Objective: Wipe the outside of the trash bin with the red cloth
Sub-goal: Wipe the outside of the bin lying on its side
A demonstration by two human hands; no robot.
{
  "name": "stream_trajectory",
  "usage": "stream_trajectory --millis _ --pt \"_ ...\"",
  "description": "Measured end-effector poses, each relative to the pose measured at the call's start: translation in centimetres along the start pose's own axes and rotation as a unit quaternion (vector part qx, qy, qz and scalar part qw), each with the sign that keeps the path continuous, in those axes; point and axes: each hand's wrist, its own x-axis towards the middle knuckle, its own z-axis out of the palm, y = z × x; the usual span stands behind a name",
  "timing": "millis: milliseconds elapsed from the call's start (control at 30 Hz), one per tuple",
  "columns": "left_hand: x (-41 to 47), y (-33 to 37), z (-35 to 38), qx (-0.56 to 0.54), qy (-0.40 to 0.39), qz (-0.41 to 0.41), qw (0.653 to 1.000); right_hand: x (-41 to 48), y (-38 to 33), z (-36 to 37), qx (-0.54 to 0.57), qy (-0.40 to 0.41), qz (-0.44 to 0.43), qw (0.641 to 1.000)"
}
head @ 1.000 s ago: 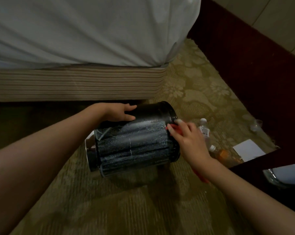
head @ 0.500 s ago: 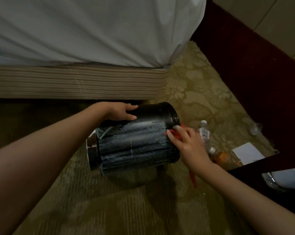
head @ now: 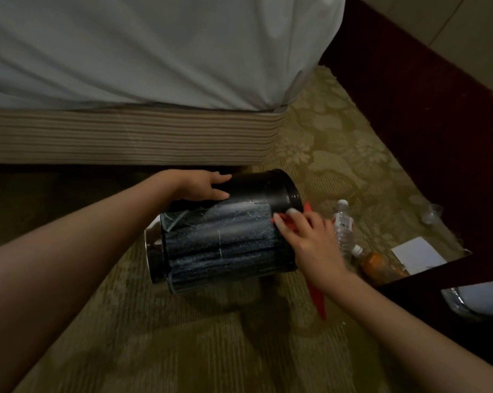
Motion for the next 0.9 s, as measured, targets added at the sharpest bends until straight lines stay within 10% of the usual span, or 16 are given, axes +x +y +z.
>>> stream_trajectory --millis 900 --pt "-0.1 -0.2 0.1 -0.018 -0.009 0.003 1.0 1.1 1.7 0.1 0.031 0.009 0.061 0.998"
